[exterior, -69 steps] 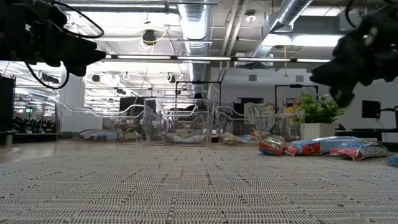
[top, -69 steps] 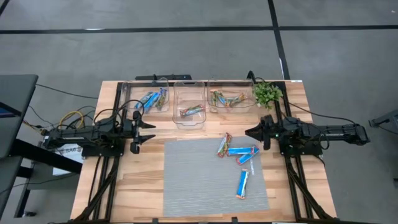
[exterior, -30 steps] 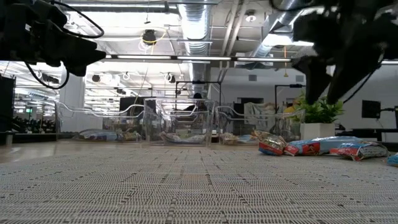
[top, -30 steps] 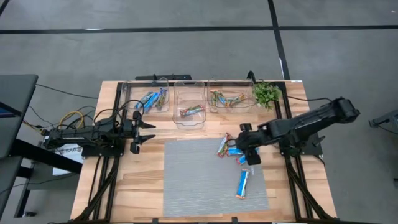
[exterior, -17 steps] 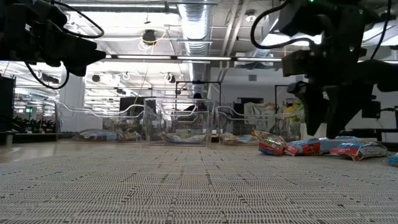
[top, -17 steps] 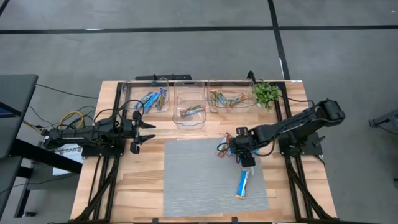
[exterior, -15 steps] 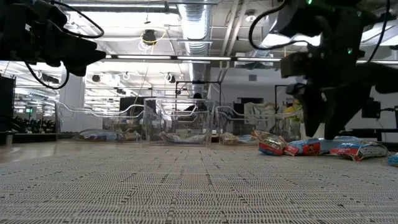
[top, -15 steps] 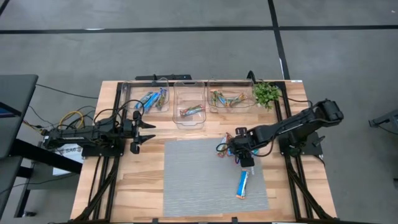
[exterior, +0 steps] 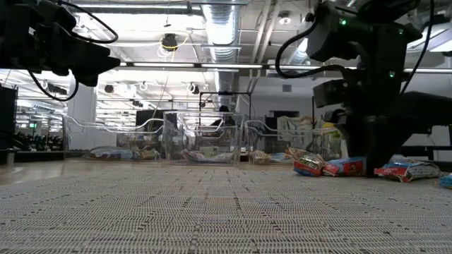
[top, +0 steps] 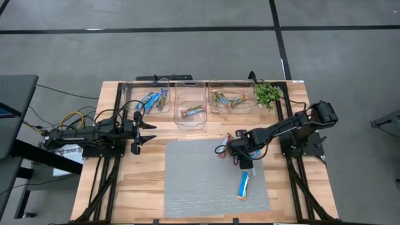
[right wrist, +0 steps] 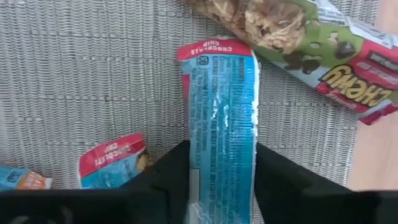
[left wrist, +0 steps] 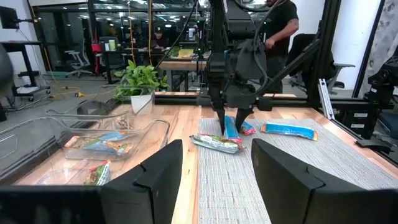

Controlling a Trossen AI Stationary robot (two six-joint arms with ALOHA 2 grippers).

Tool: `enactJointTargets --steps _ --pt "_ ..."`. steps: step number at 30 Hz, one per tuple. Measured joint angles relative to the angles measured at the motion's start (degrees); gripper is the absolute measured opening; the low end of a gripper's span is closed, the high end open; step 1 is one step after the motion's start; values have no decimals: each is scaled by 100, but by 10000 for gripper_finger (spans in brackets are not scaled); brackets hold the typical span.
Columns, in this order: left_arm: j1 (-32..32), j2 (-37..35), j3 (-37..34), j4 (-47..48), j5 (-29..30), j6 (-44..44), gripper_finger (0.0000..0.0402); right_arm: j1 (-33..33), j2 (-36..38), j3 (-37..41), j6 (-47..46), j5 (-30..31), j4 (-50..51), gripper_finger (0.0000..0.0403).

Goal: Pick and place Granola Bars by type
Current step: Put the red granola bar into the middle transparent bin

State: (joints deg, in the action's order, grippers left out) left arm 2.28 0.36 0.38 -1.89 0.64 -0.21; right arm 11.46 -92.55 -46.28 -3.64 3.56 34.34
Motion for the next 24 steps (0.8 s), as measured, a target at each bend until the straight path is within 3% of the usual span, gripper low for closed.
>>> enactJointTargets --steps 10,16,24 --pt "-1 0 -1 2 -2 0 185 -139 632 9 -303 -69 -74 19" --pt "-1 0 -2 1 -1 0 185 -473 1587 11 -844 -123 -596 23" --pt "-2 0 0 2 -1 0 185 -1392 2539 9 -1651 -252 -3338 42"
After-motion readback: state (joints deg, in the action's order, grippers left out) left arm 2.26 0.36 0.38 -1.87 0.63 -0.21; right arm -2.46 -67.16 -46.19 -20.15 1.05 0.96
